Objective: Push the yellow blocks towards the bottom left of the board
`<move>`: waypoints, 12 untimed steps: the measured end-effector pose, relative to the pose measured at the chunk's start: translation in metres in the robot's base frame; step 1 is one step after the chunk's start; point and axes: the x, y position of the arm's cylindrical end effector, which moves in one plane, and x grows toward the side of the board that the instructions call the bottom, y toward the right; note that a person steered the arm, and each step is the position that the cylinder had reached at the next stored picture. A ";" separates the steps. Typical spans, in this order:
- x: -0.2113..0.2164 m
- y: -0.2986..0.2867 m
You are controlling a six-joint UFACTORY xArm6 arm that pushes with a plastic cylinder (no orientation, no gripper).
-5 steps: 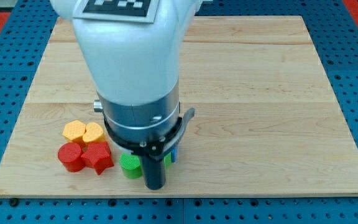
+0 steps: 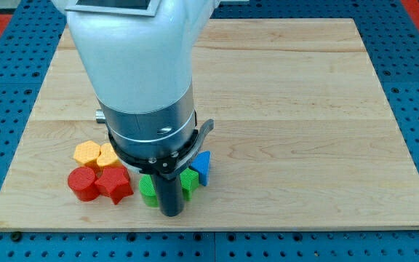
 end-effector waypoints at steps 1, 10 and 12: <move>-0.001 -0.007; -0.022 -0.196; -0.037 -0.107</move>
